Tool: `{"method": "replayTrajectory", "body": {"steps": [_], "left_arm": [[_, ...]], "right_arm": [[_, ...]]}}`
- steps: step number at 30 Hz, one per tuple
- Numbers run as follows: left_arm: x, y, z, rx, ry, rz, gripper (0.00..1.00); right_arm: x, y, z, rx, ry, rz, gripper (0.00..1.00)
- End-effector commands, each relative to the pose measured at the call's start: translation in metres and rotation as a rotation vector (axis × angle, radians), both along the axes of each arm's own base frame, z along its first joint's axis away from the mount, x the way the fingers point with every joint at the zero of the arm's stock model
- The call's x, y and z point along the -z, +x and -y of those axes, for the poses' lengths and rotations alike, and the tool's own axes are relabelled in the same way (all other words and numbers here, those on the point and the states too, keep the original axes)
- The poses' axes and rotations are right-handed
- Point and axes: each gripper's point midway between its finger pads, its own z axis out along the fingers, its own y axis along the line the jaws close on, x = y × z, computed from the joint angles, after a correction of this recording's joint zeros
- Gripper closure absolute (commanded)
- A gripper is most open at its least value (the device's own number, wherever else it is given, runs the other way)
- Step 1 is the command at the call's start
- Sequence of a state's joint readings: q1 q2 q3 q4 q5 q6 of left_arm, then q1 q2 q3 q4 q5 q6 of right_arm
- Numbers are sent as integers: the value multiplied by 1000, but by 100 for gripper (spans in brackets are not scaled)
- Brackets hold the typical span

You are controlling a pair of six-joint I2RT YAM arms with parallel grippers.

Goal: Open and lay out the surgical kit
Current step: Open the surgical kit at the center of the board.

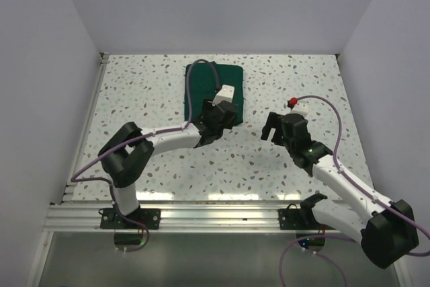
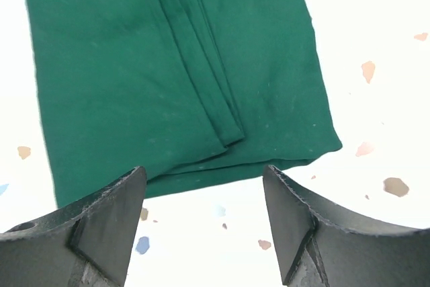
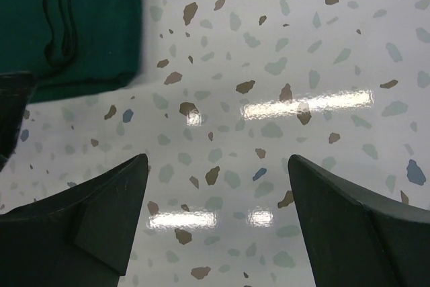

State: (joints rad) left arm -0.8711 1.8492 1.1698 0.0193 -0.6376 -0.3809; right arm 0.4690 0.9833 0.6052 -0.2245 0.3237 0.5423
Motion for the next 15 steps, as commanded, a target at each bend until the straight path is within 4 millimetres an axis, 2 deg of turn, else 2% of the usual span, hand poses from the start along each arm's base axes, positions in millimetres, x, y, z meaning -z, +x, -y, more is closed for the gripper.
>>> {"method": "replayTrajectory", "body": {"steps": [1, 3, 5, 6, 7, 8, 10, 15], "left_arm": [[-47, 4, -5, -2, -53, 117, 25], [-51, 9, -5, 0, -28, 138, 25], [-35, 15, -6, 3, 49, 114, 25], [-38, 22, -2, 1, 55, 119, 25], [-24, 25, -1, 10, 103, 103, 25], [-21, 28, -2, 4, 118, 103, 25], [-16, 37, -1, 0, 107, 100, 25], [-7, 59, -16, 9, 35, 75, 28]], "right_arm": [[-5, 7, -1, 19, 3, 19, 11], [-3, 7, -1, 21, -2, 14, 11], [-1, 7, 1, 26, -8, 10, 11], [-1, 7, 1, 29, -11, 8, 11], [0, 6, 2, 28, -13, 6, 11], [0, 7, 3, 33, -15, 7, 11], [1, 7, 3, 35, -17, 9, 11], [3, 8, 3, 34, -25, -1, 12]]}}
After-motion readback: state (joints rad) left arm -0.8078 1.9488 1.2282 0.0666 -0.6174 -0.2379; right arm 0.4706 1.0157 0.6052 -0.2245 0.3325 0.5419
